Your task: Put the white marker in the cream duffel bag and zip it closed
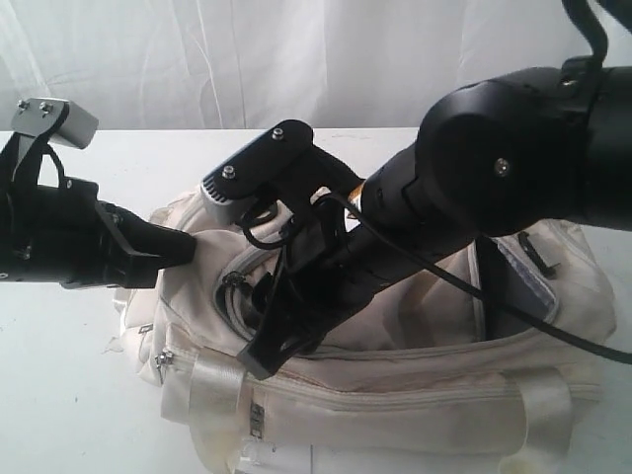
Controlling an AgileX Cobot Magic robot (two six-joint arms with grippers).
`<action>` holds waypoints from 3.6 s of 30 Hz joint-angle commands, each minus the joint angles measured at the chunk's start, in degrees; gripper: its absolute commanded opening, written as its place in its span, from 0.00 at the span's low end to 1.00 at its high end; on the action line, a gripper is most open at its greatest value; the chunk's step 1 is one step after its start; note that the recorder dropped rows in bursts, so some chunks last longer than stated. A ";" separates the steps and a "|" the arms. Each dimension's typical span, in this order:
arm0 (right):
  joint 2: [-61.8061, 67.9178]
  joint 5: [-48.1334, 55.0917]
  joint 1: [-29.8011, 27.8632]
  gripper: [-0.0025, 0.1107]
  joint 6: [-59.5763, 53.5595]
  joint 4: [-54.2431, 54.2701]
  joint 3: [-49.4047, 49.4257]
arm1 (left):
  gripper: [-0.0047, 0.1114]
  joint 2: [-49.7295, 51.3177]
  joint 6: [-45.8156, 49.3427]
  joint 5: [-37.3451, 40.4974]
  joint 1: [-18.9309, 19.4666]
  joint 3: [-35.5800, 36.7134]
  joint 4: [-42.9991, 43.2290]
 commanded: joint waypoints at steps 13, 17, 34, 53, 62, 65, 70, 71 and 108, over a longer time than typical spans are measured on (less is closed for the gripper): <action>3.22 -3.92 -0.22 0.29 -2.67 2.64 0.31 | 0.04 0.03 0.15 -1.04 0.17 -0.11 -1.47; 3.22 -3.92 -0.22 0.24 -2.67 2.17 0.31 | 0.04 0.03 0.15 -1.18 0.17 -0.11 -1.47; -3.17 -1.14 -0.22 0.02 -0.17 -5.61 0.31 | 0.04 0.03 0.15 -1.18 0.17 -0.11 -1.47; 0.53 -4.70 -0.81 0.32 6.90 -8.95 0.31 | 0.04 0.03 0.15 -1.20 0.17 -0.11 -1.47; 1.62 -4.56 -0.81 0.32 6.90 -7.74 0.31 | 0.04 0.03 0.26 -1.79 0.17 -0.11 -1.47; 1.83 -5.80 -0.81 0.32 6.52 -7.47 0.31 | 0.04 0.03 0.26 -1.79 0.17 -0.11 -1.47; 3.56 -7.17 -0.81 0.32 5.93 -7.08 0.31 | 0.04 0.03 0.26 -1.79 0.17 -0.11 -1.47; 3.95 -7.17 -0.81 0.32 5.61 -6.79 0.31 | 0.04 0.03 0.26 -1.79 0.17 -0.11 -1.47; -2.97 -1.60 -0.81 0.03 5.44 -2.35 0.31 | 0.04 0.03 0.26 -1.55 0.17 -0.11 -1.47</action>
